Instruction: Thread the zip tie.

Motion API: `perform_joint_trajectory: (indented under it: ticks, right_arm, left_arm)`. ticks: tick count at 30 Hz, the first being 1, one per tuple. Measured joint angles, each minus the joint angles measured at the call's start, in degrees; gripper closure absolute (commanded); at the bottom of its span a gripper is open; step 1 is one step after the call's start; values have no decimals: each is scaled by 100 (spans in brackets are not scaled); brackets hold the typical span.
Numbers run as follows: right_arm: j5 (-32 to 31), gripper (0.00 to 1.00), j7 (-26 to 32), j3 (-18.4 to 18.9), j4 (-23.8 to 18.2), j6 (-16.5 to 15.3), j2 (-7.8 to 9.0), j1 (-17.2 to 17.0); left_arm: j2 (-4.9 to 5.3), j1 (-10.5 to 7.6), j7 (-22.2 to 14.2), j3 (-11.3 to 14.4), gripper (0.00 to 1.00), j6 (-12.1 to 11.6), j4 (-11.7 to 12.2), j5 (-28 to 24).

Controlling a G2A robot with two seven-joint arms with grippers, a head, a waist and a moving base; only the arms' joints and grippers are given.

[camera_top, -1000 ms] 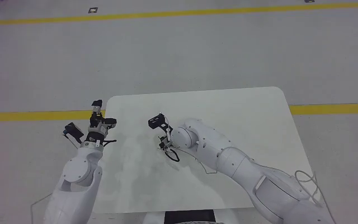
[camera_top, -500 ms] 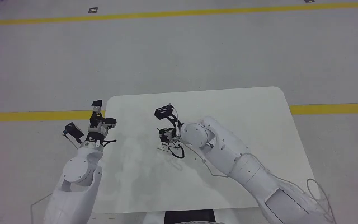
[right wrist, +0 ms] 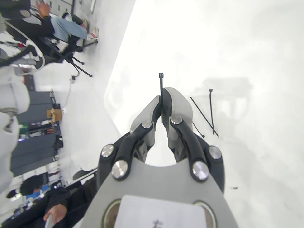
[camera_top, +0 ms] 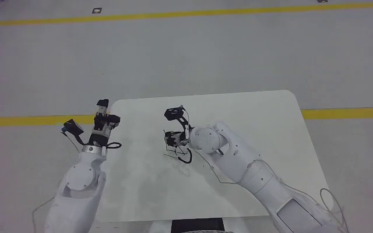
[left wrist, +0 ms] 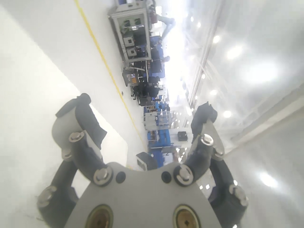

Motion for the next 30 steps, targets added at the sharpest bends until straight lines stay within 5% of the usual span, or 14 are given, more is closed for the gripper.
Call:
perform_joint_trajectory:
  ticks: [3, 9, 15, 20, 30]
  right_arm:
    - [368, 100, -75, 122, 91, -7, -20, 47]
    - [1398, 100, -229, 344, 256, -58, -72, 78]
    - [1204, 100, -225, 338, 252, -50, -70, 77]
    - [1445, 100, -483, 531, 313, 71, -48, -50]
    - [2049, 100, -580, 808, 450, 263, -37, -47]
  left_arm:
    - [31, -20, 380, 164, 0, -633, 142, 1816]
    - [132, -78, 533, 529, 0, -532, 64, 4641]
    - [129, -77, 535, 519, 0, -535, 67, 4374]
    - [170, -130, 407, 566, 0, -535, 104, 4702]
    - [572, 40, 1388, 965, 0, -535, 514, 7010]
